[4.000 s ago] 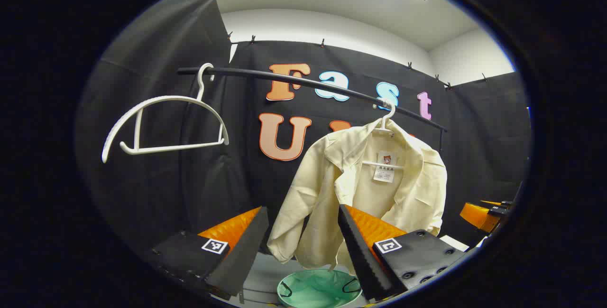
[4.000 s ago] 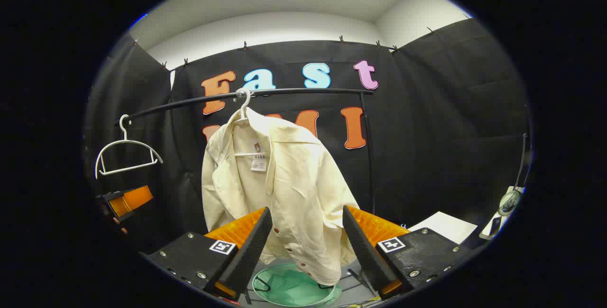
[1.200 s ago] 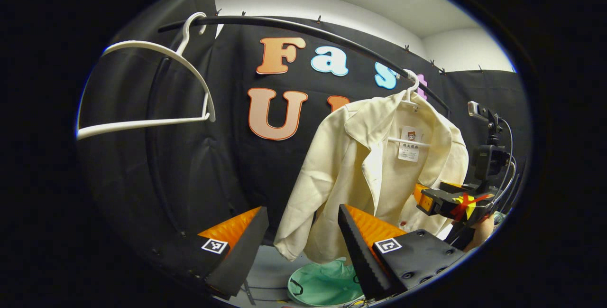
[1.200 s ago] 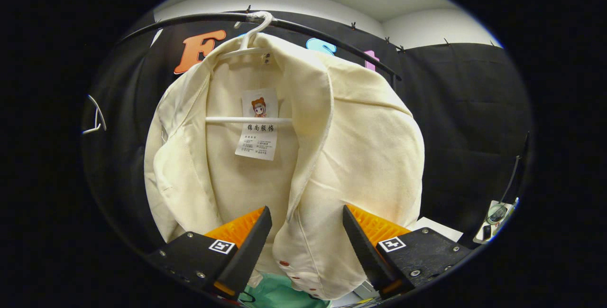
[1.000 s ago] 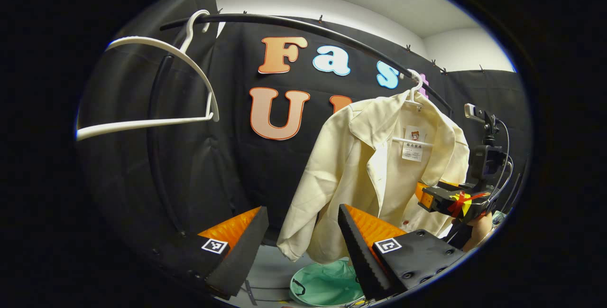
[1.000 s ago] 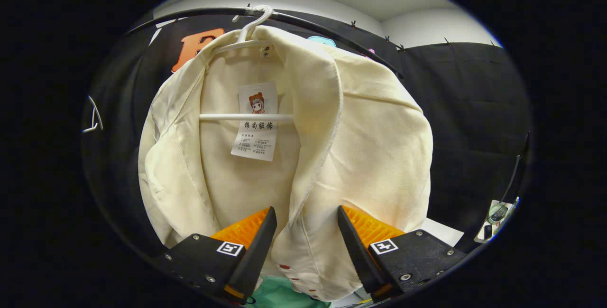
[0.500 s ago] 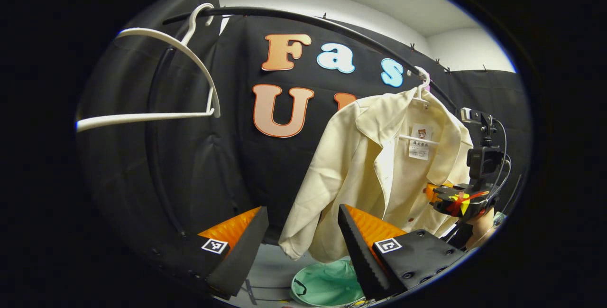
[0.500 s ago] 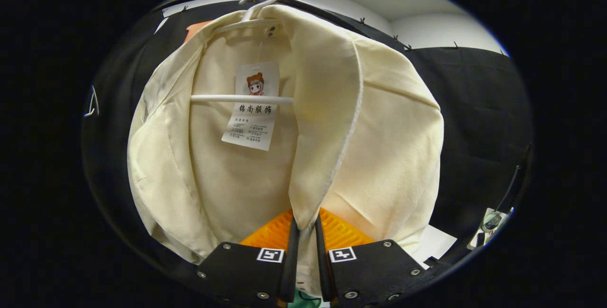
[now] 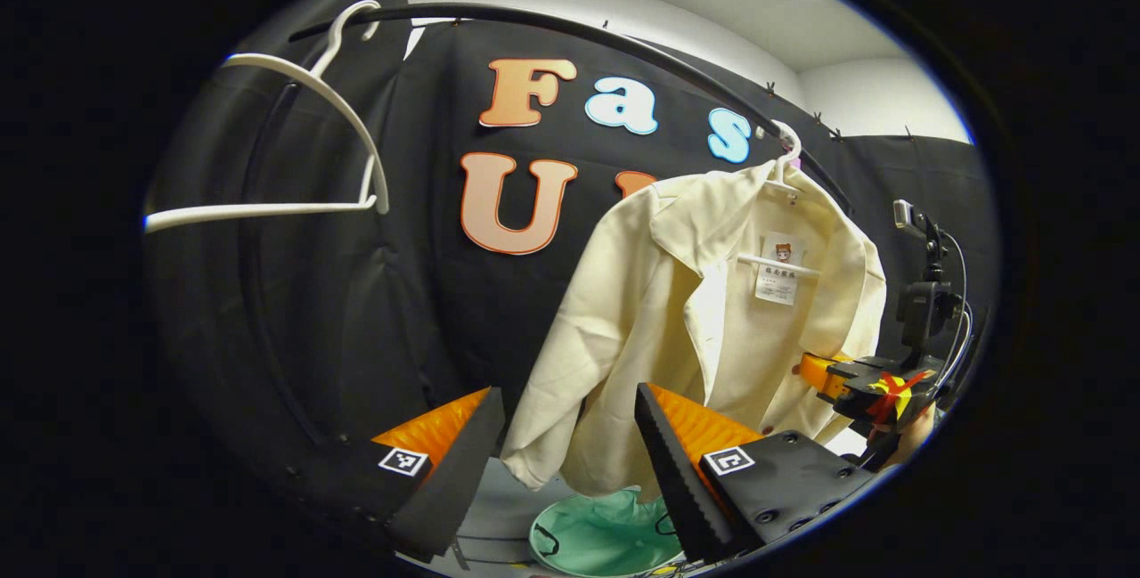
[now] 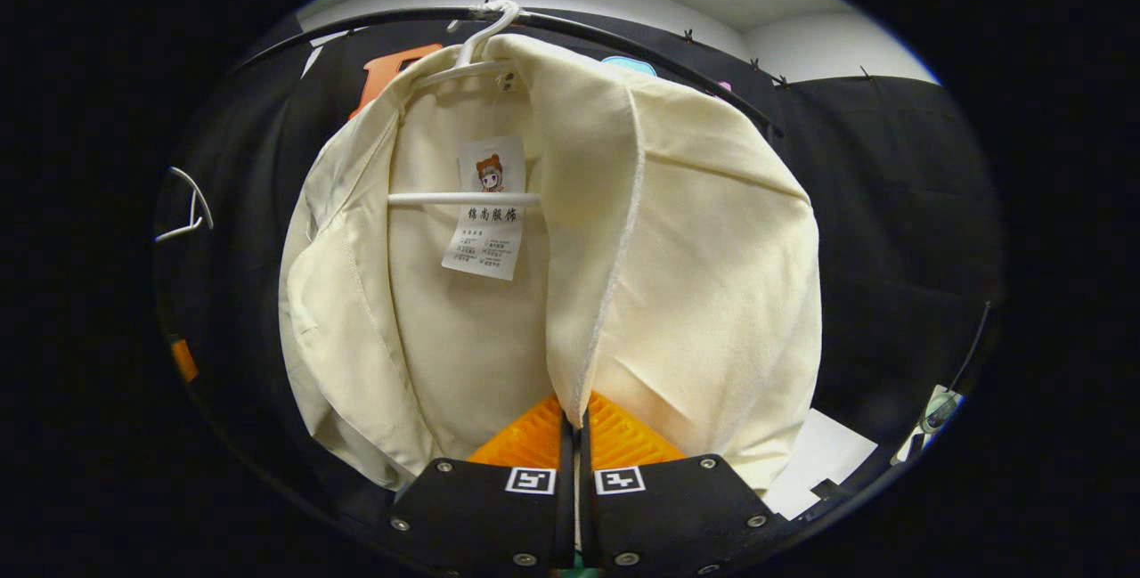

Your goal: Grasp the clothes on the hanger with both hands and then place them into the laundry hamper below.

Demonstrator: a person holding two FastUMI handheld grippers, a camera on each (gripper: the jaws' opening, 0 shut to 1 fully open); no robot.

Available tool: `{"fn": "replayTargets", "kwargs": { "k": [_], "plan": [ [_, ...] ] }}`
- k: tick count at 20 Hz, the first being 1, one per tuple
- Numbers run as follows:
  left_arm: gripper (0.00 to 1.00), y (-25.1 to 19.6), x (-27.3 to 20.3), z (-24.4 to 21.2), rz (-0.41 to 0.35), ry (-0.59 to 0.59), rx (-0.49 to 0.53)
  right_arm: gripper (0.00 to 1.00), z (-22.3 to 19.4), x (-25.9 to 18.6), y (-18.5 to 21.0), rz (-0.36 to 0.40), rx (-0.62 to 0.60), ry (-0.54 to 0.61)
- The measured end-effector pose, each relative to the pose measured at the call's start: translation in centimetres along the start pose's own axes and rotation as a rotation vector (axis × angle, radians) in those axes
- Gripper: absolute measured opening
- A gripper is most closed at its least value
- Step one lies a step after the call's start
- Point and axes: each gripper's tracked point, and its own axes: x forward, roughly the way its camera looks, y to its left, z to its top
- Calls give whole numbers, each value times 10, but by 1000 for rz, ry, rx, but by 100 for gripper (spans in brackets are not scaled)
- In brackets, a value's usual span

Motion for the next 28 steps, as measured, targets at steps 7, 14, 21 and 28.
{"fn": "replayTargets", "kwargs": {
  "k": [7,14,21,28],
  "plan": [
    [97,-39,14,1,-74,-1,3,1,6,-21,-18,19,25,-3],
    [96,-85,37,3,-156,9,-17,0,15,-42,-27,51,57,-10],
    [97,-110,76,11,-181,-3,-13,0,24,-53,-46,56,79,-23],
    [97,-129,117,11,-180,8,-11,0,29,-54,-56,65,84,-29]
  ]
}}
